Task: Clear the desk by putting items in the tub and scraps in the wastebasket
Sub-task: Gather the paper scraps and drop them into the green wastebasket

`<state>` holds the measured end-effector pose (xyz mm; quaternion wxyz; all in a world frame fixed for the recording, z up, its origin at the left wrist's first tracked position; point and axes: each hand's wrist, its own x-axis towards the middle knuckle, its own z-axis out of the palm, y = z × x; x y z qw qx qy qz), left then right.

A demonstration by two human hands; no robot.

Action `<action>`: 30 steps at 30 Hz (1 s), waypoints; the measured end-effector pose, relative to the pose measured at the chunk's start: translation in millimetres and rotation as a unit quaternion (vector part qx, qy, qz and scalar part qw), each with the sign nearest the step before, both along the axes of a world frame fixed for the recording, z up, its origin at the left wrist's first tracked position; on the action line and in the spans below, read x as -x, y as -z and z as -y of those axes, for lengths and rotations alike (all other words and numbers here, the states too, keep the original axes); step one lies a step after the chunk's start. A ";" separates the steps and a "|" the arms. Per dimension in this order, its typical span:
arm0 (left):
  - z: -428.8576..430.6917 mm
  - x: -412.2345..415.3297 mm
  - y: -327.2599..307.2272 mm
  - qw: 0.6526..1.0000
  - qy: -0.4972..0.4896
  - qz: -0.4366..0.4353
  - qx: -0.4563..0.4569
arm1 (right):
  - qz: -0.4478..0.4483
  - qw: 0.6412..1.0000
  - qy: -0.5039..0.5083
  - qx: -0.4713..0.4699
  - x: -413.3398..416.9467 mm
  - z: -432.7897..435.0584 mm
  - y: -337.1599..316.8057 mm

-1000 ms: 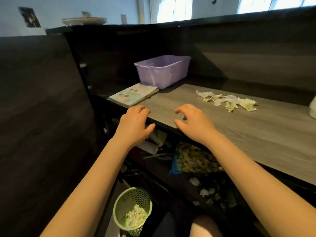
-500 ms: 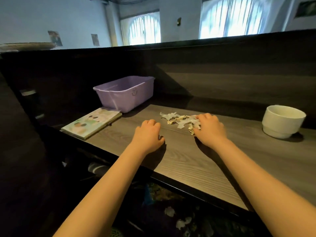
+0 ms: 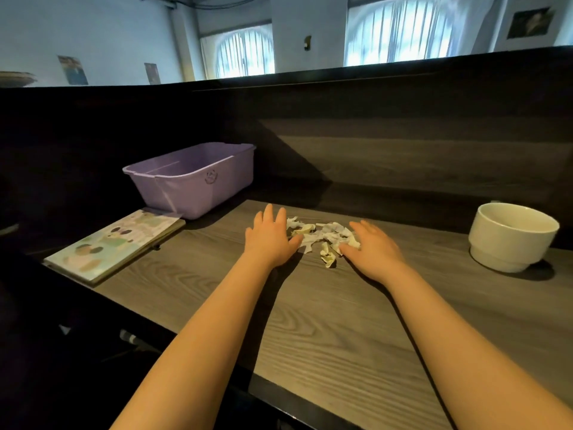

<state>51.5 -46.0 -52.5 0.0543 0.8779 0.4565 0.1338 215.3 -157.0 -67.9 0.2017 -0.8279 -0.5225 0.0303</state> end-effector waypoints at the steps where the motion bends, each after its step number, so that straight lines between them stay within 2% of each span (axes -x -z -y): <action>1: -4.7 -3.1 2.8 1.000 0.005 0.003 0.023 | 0.002 1.000 -0.003 0.006 0.9 -0.5 -0.8; 4: -13.4 -10.3 13.1 0.998 0.012 -0.016 0.064 | -0.014 1.000 0.001 0.004 0.9 -1.7 -0.6; 10: -8.5 -7.9 19.0 0.999 0.026 0.046 0.009 | -0.074 0.993 0.036 -0.087 -5.2 -6.4 1.5; 15: -1.7 -6.7 15.2 0.995 0.027 0.098 -0.001 | -0.164 0.961 0.057 -0.214 -8.0 -5.1 0.5; 19: 1.9 -4.6 12.3 0.987 0.006 0.156 0.031 | -0.200 0.944 0.083 -0.249 -8.8 -3.9 -0.9; 26: 1.4 0.5 8.3 0.963 0.001 0.267 0.041 | -0.197 0.950 0.001 -0.243 -1.1 -3.2 -13.2; 28: -0.4 4.4 7.8 0.950 0.007 0.310 0.049 | -0.213 0.954 -0.034 -0.206 3.7 -2.8 -16.1; 30: -2.9 8.1 8.1 0.948 0.011 0.312 0.053 | -0.223 0.962 -0.070 -0.141 8.2 -1.8 -16.4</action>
